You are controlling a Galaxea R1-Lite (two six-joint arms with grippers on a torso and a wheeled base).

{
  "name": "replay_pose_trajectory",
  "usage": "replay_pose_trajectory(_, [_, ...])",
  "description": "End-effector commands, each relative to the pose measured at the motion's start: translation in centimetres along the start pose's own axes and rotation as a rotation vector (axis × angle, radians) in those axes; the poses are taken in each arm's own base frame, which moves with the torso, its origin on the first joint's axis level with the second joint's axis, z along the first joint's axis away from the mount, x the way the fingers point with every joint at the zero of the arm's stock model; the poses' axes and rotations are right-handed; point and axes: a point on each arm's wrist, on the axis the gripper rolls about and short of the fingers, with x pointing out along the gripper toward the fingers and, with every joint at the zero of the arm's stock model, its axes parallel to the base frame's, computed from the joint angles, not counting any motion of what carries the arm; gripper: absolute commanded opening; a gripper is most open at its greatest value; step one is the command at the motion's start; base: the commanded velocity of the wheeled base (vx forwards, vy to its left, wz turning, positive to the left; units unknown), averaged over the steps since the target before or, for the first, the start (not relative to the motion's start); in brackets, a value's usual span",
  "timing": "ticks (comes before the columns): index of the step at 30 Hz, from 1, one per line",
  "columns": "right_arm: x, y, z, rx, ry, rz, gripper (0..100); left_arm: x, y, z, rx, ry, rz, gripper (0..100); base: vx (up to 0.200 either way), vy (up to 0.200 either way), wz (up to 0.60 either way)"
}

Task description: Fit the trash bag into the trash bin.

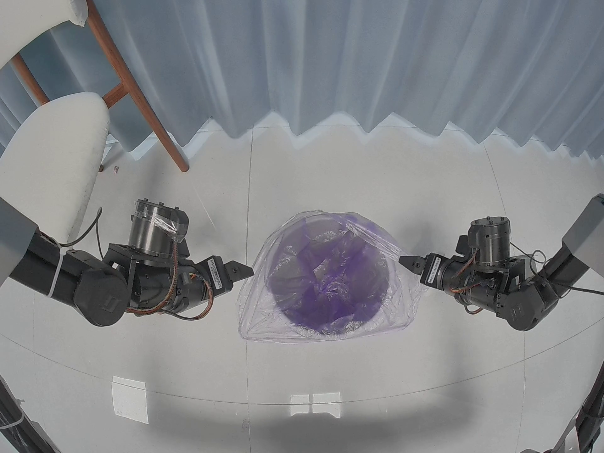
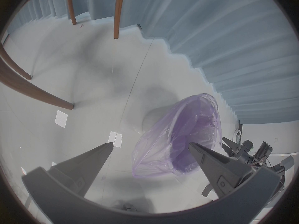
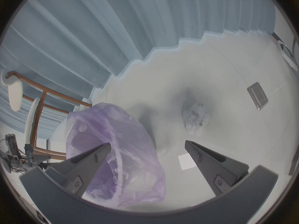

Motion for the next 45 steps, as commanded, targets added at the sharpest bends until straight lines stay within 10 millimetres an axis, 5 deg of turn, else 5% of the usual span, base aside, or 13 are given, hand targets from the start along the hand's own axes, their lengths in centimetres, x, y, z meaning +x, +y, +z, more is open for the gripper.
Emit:
replay_pose_trajectory(1, [2.6,-1.1,-0.4,-0.047,0.022,-0.028,100,0.4,-0.1,0.2,-0.001,-0.009,0.006,100,0.000,0.000,0.00])
replay_pose_trajectory(15, [6.2,-0.4,5.1,-0.053,-0.120,0.013,100,0.0,0.5,0.7,-0.015,-0.032,0.017,100,0.000,0.000,0.00])
replay_pose_trajectory(16, [7.7,-0.8,6.0,-0.041,-0.112,-0.007,100,0.0,0.5,0.8,-0.016,-0.033,0.018,100,0.000,0.000,0.00])
replay_pose_trajectory(32, [15.1,-3.9,3.5,0.034,-0.056,-0.059,100,-2.2,0.9,0.1,-0.016,-0.036,0.015,100,0.000,0.000,0.00])
replay_pose_trajectory(39, [15.5,-3.6,2.8,0.073,-0.044,-0.055,100,-2.1,1.1,-0.1,-0.016,-0.031,0.018,100,0.000,0.000,0.00])
replay_pose_trajectory(45, [14.5,-3.0,3.5,0.113,-0.057,-0.044,100,-1.1,-1.1,0.8,0.082,-0.054,-0.045,100,0.000,0.000,0.00])
